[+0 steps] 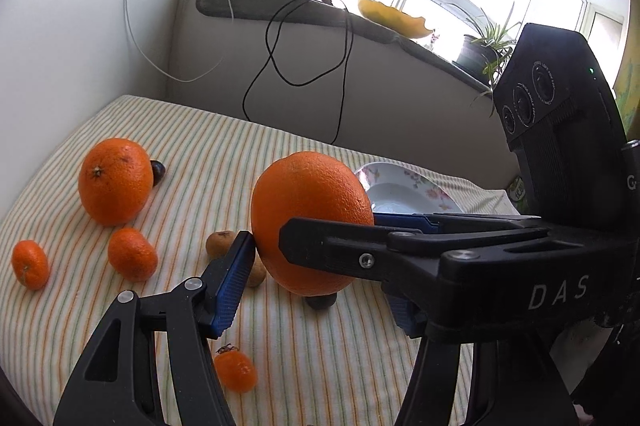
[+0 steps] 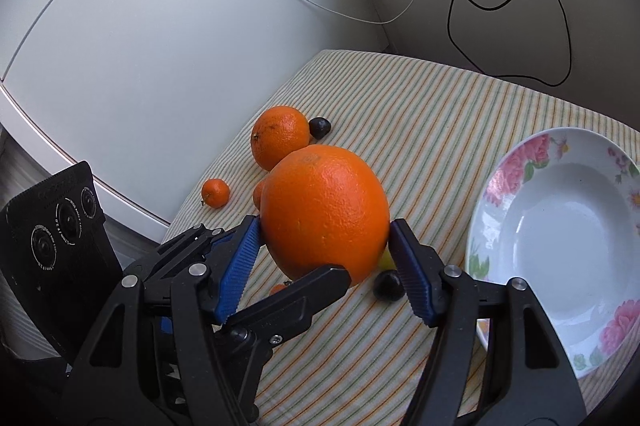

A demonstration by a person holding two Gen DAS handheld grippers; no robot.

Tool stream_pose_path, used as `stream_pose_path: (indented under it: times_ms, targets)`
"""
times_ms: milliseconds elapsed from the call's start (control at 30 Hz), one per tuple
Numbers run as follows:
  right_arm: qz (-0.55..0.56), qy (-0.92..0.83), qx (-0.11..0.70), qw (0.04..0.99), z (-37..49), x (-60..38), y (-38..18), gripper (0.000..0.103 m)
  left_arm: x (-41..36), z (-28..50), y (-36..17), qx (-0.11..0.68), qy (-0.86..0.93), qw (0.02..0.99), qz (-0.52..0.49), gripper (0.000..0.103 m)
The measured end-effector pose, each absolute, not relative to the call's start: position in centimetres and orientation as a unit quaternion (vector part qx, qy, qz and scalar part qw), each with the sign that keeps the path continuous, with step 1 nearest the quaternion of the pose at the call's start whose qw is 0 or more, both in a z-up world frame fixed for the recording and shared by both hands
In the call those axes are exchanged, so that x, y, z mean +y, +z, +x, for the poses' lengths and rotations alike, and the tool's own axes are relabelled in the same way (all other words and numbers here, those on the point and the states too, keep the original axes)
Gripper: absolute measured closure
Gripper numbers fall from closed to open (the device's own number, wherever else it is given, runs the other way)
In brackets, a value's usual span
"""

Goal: Organize fruits
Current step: 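Lift the large orange with the right tool and carry it over the plate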

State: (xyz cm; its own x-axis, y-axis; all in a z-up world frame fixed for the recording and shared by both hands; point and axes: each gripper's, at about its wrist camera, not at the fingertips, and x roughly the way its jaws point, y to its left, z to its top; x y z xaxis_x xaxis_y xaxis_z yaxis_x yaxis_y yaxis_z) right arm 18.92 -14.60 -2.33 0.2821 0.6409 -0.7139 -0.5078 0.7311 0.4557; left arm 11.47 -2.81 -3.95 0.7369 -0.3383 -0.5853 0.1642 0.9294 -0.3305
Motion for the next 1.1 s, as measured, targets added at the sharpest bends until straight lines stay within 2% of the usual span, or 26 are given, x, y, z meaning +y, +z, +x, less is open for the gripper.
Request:
stream_pose_path:
  times_ms: [500, 1100]
  targets:
    - [0.09, 0.326, 0.462, 0.82, 19.4, -20.8, -0.7, 0.034, -8.2, 13.5, -2.5, 0.329, -0.183, 0.921, -0.101, 0.043]
    - [0.105, 0.277, 0.473, 0.83, 21.3, -26.5, -2.5, 0.034, -12.9, 16.7, -4.4, 0.356, -0.22, 0.902, -0.104, 0.043]
